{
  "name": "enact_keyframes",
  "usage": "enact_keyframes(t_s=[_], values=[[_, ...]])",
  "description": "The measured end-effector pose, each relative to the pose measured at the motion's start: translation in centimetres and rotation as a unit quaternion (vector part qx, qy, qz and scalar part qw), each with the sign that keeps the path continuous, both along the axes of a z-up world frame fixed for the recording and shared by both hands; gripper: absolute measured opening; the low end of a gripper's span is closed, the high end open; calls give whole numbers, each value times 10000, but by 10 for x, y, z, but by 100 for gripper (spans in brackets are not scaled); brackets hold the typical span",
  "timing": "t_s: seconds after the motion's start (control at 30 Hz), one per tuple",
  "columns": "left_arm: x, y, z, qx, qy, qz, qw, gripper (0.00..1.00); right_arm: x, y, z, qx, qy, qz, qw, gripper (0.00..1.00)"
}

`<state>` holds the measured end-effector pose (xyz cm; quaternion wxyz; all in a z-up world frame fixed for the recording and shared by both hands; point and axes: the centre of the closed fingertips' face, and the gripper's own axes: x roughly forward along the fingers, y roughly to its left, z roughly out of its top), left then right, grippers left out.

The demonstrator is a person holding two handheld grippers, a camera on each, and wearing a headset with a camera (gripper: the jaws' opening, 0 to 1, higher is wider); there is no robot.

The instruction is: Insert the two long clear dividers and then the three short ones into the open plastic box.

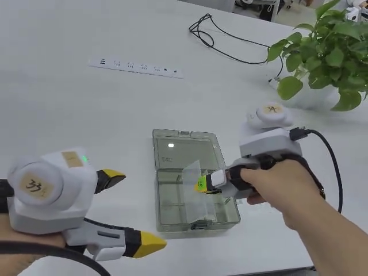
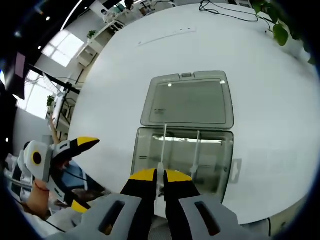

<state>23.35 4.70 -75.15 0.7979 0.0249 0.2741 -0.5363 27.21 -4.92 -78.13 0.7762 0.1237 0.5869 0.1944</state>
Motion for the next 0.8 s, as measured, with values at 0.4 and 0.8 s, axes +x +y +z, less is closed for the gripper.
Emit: enact_keyframes(t_s=[0.4,0.8], values=[[-1,-2,0,-44,56,30,10000,88,0,1,-9,-84,51,51,9999,6],[-2,-3,0,-44,94,41,9999,87,2,1,-13,-180,15,128,9998,6]])
